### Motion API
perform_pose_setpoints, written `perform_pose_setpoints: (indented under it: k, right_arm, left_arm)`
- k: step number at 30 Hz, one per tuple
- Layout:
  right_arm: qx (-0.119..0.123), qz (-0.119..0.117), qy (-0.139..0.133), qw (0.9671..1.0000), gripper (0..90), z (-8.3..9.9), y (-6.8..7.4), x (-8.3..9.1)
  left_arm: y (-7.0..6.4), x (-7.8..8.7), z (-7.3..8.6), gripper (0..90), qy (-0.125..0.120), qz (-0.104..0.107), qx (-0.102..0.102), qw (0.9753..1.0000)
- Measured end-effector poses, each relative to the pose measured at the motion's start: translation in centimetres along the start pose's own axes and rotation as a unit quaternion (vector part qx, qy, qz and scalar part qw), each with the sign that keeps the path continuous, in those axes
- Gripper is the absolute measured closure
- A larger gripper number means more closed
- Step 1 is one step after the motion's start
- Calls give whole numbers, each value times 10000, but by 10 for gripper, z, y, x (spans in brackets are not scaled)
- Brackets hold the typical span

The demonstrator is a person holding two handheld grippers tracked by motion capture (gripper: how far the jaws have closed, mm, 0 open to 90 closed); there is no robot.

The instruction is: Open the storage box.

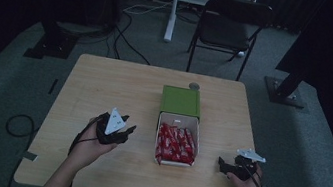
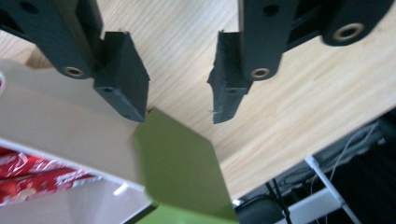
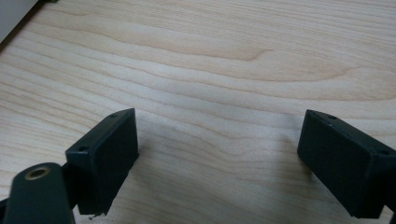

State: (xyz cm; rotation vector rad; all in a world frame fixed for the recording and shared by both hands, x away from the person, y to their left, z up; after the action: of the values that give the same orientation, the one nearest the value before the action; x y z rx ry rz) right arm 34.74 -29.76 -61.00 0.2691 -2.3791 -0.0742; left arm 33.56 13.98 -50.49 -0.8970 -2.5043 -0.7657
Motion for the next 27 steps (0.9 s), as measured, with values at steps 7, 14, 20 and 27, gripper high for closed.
perform_pose_setpoints:
  k: [7,14,20,27]
  right_arm:
    - [0,-1,-1,10000,118,0,0,0]
    - [-1,-1,-3,10000,118,0,0,0]
    - [5,0,-3,10000,118,0,0,0]
    - [7,0,-1,10000,118,0,0,0]
  left_arm:
    - [8,0,27,499,173,-94,410,9990]
    - [11,-1,50,395,372,-118,752,9964]
    - [12,-2,64,358,464,-111,997,9939]
    - [15,-5,82,174,639,-141,1392,9881]
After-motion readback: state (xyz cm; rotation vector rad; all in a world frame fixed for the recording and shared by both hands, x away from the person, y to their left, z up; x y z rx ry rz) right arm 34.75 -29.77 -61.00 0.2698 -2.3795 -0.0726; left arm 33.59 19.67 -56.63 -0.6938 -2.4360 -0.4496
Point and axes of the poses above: each handheld gripper's, and its own axes: x roughly backward along the jaws, z roughly out of its underside, y roughly to its left, the point moved 4 cm from there along -x, roughly forward along the jaws, and after that the axes turned 9 degrees about -x, right-handed, at the moved point
